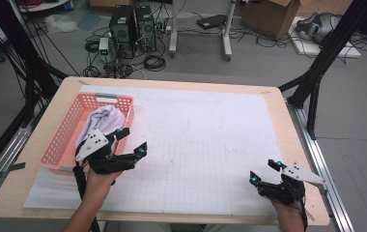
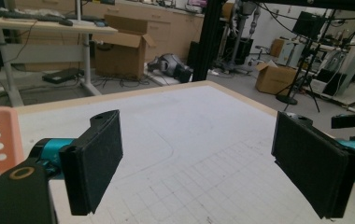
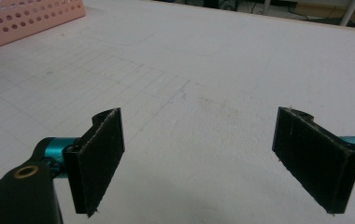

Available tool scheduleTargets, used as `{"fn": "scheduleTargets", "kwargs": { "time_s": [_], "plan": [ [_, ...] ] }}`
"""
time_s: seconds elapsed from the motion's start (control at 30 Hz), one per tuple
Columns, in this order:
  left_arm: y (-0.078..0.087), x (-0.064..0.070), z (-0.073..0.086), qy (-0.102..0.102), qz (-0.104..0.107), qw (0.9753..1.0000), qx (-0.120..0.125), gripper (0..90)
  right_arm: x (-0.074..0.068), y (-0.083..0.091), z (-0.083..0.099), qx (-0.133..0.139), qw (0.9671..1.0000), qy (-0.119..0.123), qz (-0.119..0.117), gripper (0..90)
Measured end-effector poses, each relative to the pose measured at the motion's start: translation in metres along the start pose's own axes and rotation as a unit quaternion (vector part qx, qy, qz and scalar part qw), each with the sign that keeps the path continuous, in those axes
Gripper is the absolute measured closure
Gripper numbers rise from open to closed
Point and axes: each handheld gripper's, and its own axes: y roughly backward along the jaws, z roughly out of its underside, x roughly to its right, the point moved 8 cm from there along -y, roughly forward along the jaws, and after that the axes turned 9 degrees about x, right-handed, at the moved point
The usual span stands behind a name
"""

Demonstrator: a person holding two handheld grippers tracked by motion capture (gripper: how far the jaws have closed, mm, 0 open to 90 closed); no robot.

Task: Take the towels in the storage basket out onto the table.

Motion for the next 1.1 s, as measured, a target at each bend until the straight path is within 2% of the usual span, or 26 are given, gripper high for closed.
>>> {"fn": "scheduleTargets", "kwargs": {
  "time_s": [0.03, 0.13, 0.23, 0.27, 0.3, 0.33, 0.37, 0.4, 0.43, 0.47, 0.5, 0.53, 0.57, 0.6, 0.63, 0.67, 0.7, 0.8, 0.83, 0.9, 0.93, 0.97, 1.0, 1.03, 1.07, 1.1],
  "plan": [
    [0.001, -0.001, -0.006, -0.008, -0.002, 1.0000, 0.001, 16.8, 0.000, 0.000, 0.000, -0.001, 1.0000, -0.002, 0.000, 15.6],
    [0.003, -0.006, -0.013, -0.009, -0.010, 0.9999, 0.005, 16.8, 0.001, 0.000, 0.001, -0.001, 1.0000, -0.002, 0.001, 15.6],
    [0.008, -0.021, -0.028, -0.015, -0.029, 0.9994, 0.009, 16.8, 0.001, 0.001, 0.000, -0.001, 1.0000, -0.003, 0.003, 15.6],
    [0.008, -0.021, -0.028, -0.015, -0.029, 0.9994, 0.009, 16.8, 0.001, 0.001, 0.000, -0.001, 1.0000, -0.004, 0.003, 15.6],
    [0.011, -0.032, -0.033, -0.018, -0.042, 0.9989, 0.006, 16.8, 0.001, 0.001, 0.000, 0.000, 1.0000, -0.003, 0.003, 15.6],
    [0.011, -0.032, -0.033, -0.018, -0.042, 0.9989, 0.006, 16.8, 0.001, 0.001, 0.000, 0.000, 1.0000, -0.003, 0.003, 15.6],
    [0.015, -0.044, -0.037, -0.020, -0.058, 0.9981, 0.004, 16.8, 0.000, 0.000, 0.001, -0.003, 1.0000, -0.005, 0.001, 15.6],
    [0.015, -0.044, -0.037, -0.020, -0.058, 0.9981, 0.004, 16.8, 0.000, 0.000, 0.001, -0.003, 1.0000, -0.005, 0.001, 15.6],
    [0.019, -0.057, -0.040, -0.023, -0.072, 0.9972, 0.000, 16.8, 0.000, 0.000, 0.001, -0.003, 1.0000, -0.002, 0.000, 15.6],
    [0.019, -0.057, -0.040, -0.023, -0.072, 0.9972, 0.000, 16.8, 0.000, 0.000, 0.001, -0.003, 1.0000, -0.002, 0.000, 15.6],
    [0.021, -0.069, -0.041, -0.023, -0.084, 0.9961, -0.006, 16.8, 0.000, 0.000, 0.001, -0.004, 1.0000, -0.003, 0.001, 15.6],
    [0.021, -0.069, -0.041, -0.023, -0.084, 0.9961, -0.006, 16.8, 0.000, 0.000, 0.001, -0.004, 1.0000, -0.003, 0.001, 15.6],
    [0.023, -0.080, -0.040, -0.021, -0.094, 0.9952, -0.016, 16.8, 0.001, 0.000, 0.002, -0.003, 1.0000, -0.002, 0.002, 15.6],
    [0.023, -0.080, -0.040, -0.021, -0.094, 0.9952, -0.016, 16.8, 0.001, 0.000, 0.002, -0.003, 1.0000, -0.002, 0.002, 15.6],
    [0.025, -0.091, -0.037, -0.017, -0.104, 0.9942, -0.024, 16.7, 0.001, 0.000, 0.002, -0.005, 1.0000, -0.005, 0.002, 15.6],
    [0.025, -0.091, -0.037, -0.017, -0.104, 0.9942, -0.024, 16.7, 0.001, 0.000, 0.002, -0.005, 1.0000, -0.003, 0.002, 15.6],
    [0.026, -0.102, -0.035, -0.014, -0.116, 0.9924, -0.036, 16.7, 0.001, 0.000, 0.002, -0.006, 1.0000, -0.004, 0.002, 15.6],
    [0.026, -0.109, -0.032, -0.013, -0.122, 0.9912, -0.048, 16.6, 0.001, 0.000, 0.002, -0.006, 1.0000, -0.005, 0.003, 15.6],
    [0.026, -0.116, -0.027, -0.014, -0.128, 0.9894, -0.067, 16.5, 0.001, 0.000, 0.002, -0.005, 1.0000, -0.004, 0.003, 15.6],
    [0.024, -0.124, -0.021, -0.013, -0.135, 0.9870, -0.086, 16.5, 0.001, 0.000, 0.002, -0.006, 1.0000, -0.003, 0.002, 15.6],
    [0.024, -0.124, -0.021, -0.013, -0.135, 0.9870, -0.086, 16.5, 0.001, 0.000, 0.002, -0.006, 1.0000, -0.003, 0.002, 15.6],
    [0.022, -0.130, -0.016, -0.010, -0.146, 0.9841, -0.100, 16.5, 0.000, -0.001, 0.002, -0.006, 1.0000, -0.003, 0.002, 15.6],
    [0.022, -0.130, -0.016, -0.010, -0.146, 0.9841, -0.100, 16.5, 0.000, -0.001, 0.002, -0.006, 1.0000, -0.003, 0.002, 15.6],
    [0.020, -0.135, -0.010, -0.012, -0.146, 0.9818, -0.120, 16.5, 0.000, 0.000, 0.003, -0.008, 1.0000, -0.003, 0.002, 15.6],
    [0.020, -0.135, -0.010, -0.012, -0.146, 0.9818, -0.120, 16.5, 0.000, -0.001, 0.003, -0.008, 1.0000, -0.003, 0.002, 15.6],
    [0.017, -0.141, -0.004, -0.006, -0.152, 0.9783, -0.141, 16.5, 0.000, -0.001, 0.003, -0.008, 1.0000, -0.004, 0.002, 15.6]
  ]
}}
